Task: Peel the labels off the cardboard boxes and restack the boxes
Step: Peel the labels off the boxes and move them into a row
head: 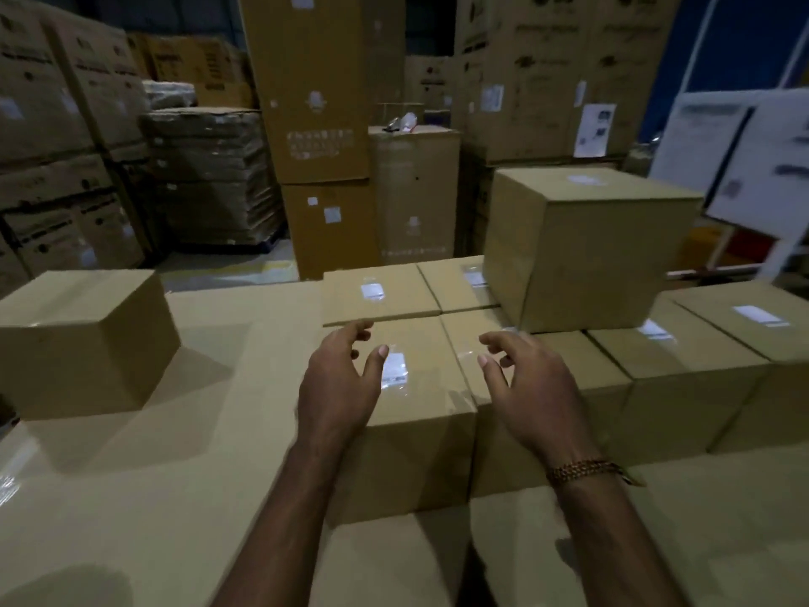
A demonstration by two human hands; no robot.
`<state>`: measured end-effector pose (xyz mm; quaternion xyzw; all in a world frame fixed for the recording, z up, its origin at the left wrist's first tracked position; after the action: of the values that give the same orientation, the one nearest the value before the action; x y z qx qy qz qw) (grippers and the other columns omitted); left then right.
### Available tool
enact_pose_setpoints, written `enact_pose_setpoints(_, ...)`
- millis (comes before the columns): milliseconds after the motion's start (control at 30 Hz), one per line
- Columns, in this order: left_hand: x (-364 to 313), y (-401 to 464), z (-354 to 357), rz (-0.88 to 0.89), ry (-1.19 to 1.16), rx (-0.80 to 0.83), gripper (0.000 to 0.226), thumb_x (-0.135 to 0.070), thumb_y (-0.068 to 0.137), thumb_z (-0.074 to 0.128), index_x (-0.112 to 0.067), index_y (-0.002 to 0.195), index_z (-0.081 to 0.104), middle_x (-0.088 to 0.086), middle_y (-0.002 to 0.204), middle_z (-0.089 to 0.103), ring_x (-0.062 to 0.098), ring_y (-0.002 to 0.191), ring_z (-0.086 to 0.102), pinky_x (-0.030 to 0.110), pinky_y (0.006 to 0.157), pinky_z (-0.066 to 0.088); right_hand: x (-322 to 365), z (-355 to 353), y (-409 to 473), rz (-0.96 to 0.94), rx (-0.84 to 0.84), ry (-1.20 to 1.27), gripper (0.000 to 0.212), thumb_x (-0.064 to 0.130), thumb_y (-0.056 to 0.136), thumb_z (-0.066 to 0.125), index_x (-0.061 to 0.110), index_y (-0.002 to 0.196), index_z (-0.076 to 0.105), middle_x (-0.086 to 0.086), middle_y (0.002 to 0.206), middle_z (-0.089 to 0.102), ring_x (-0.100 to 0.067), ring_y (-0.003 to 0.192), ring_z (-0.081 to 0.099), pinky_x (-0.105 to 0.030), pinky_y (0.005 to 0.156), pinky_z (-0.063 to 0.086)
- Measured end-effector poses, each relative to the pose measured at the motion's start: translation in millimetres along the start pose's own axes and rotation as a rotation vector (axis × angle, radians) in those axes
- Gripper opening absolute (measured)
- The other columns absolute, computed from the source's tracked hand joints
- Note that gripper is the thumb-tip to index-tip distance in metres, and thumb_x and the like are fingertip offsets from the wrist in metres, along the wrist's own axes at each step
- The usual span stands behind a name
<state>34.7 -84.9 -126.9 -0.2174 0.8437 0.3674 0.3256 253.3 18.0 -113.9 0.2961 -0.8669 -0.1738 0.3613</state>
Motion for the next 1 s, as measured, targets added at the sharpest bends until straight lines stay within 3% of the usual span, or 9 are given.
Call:
enact_pose_setpoints(167, -37.8, 14.0, 36.7, 0.068, -0.035, 0.035, 0.044, -0.04, 0.1, 0.068, -0.035, 0.142, 0.059, -0.014, 0.132, 0.067, 0.008, 0.111, 0.065, 0.041, 0.088, 0.06, -33.6, -27.9, 19.3, 0.02, -0.038, -0.048, 0.028, 0.033, 0.103, 0.062, 0.026, 0.13, 0.069, 0.01, 0.118, 0.068, -0.01, 0.106, 0.063, -0.032, 0.083, 0.055)
enact_pose_setpoints(367, -101.2, 40.0, 90.1, 0.143, -0.061, 0.066, 0.045, -0.045, 0.101, 0.065, -0.035, 0.144, 0.057, -0.014, 0.132, 0.066, 0.006, 0.113, 0.064, 0.039, 0.089, 0.06, -72.0, -66.4, 60.2, 0.003, -0.094, -0.028, 0.032, 0.033, 0.104, 0.062, 0.025, 0.134, 0.067, 0.009, 0.124, 0.067, -0.009, 0.111, 0.062, -0.039, 0.09, 0.06)
enact_pose_setpoints(567, -170.6, 85.4, 154.8, 0.175, -0.097, 0.039, 0.051, -0.059, 0.102, 0.055, -0.034, 0.147, 0.053, -0.012, 0.135, 0.065, 0.01, 0.115, 0.064, 0.046, 0.09, 0.06, -128.3, -119.0, 132.8, -0.065, -0.2, -0.034, 0.033, 0.033, 0.104, 0.062, 0.025, 0.135, 0.067, 0.005, 0.129, 0.066, -0.014, 0.119, 0.06, -0.043, 0.096, 0.057)
enact_pose_setpoints(733, -212.7, 123.0, 206.2, 0.104, -0.126, -0.003, 0.062, -0.06, 0.104, 0.05, -0.028, 0.156, 0.043, -0.002, 0.148, 0.057, 0.017, 0.129, 0.058, 0.049, 0.099, 0.056, -178.0, -155.7, 198.9, -0.014, -0.289, -0.033, 0.035, 0.035, 0.104, 0.062, 0.026, 0.137, 0.064, -0.002, 0.139, 0.06, -0.023, 0.132, 0.053, -0.047, 0.105, 0.052)
enact_pose_setpoints(867, -230.6, 151.5, 229.3, -0.055, -0.164, -0.063, 0.069, -0.06, 0.105, 0.046, -0.022, 0.161, 0.036, 0.004, 0.159, 0.048, 0.024, 0.14, 0.051, 0.047, 0.109, 0.048, -212.4, -168.7, 243.7, 0.07, -0.36, -0.027, 0.043, 0.046, 0.103, 0.06, 0.024, 0.14, 0.061, -0.007, 0.14, 0.057, -0.027, 0.132, 0.049, -0.051, 0.103, 0.052)
enact_pose_setpoints(1000, -238.9, 172.7, 233.4, -0.25, -0.251, -0.032, 0.077, -0.066, 0.104, 0.043, -0.02, 0.164, 0.031, 0.011, 0.163, 0.043, 0.032, 0.146, 0.045, 0.048, 0.113, 0.043, -240.0, -167.6, 273.7, 0.228, -0.255, -0.013, 0.069, 0.067, 0.102, 0.049, 0.02, 0.153, 0.048, -0.015, 0.151, 0.05, -0.036, 0.137, 0.047, -0.056, 0.106, 0.05)
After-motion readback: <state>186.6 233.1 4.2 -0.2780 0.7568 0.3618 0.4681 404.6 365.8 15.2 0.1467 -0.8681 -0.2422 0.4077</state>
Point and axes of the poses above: each hand's wrist, its own y-axis towards the middle knuckle, its own z-axis out of the palm, x = y × z, the point moved 1 cm from there along y, towards the middle knuckle
